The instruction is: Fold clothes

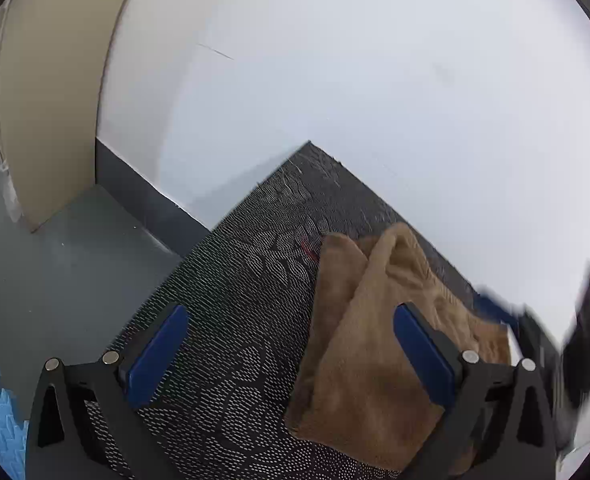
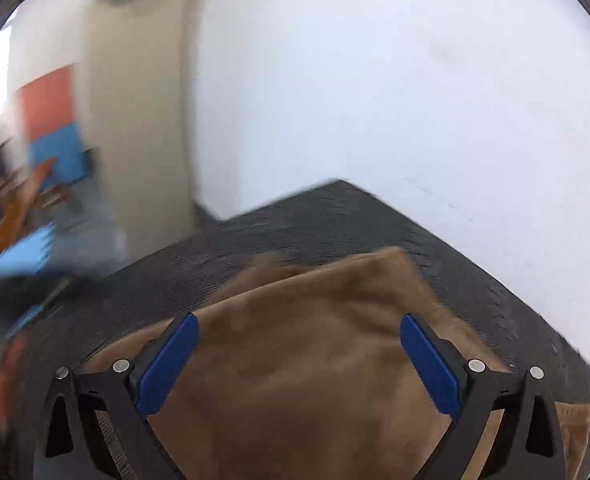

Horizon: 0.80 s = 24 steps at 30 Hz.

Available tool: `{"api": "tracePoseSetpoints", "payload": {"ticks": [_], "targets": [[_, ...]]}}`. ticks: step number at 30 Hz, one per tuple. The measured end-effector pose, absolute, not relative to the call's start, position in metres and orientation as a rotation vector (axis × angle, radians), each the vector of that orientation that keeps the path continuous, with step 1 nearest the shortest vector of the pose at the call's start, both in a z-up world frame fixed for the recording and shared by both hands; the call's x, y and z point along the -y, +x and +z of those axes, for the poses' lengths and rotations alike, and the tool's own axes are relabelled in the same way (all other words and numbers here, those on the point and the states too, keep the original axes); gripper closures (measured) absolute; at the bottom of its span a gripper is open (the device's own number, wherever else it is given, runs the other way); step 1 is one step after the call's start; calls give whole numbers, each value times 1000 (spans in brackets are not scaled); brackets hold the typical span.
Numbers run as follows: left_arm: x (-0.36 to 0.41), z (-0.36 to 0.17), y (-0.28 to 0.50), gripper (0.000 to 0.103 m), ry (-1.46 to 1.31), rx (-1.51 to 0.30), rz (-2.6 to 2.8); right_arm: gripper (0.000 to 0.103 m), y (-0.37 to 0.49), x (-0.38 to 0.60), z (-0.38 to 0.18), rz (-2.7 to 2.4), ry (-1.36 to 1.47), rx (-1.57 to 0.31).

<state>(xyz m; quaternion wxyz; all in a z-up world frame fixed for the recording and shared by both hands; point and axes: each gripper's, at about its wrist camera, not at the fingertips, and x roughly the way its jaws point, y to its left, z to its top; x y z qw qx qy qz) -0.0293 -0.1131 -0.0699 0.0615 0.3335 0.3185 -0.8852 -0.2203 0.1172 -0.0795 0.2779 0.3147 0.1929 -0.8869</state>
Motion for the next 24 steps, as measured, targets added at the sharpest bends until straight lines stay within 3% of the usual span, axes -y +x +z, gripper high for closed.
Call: {"api": "tracePoseSetpoints", "payload": {"ticks": [9,11,12,13,19,24], "targets": [[128,-71,-19,0,979,-1025,-2636,1,-136,-58,-128,-2161,794,-789],[130,-73,-18,0,976,-1062,-2628,12,-143,-48,-138,-2151,840,-805],[131,-74,-18,0,980,-1079,-2628,25,-149,-44,-143,-2153,879,-801],[131,-74,-21,0,982,-1084,-2626,30,-155,-42,-147,-2158,913,-796],[130,-75,-23,0,993,-1100,-2633,32,-172,-37,-153,-2195,944,-847],[130,-73,-23,0,981,-1103,-2636,31,-166,-21,-161,-2319,813,-1104]]}}
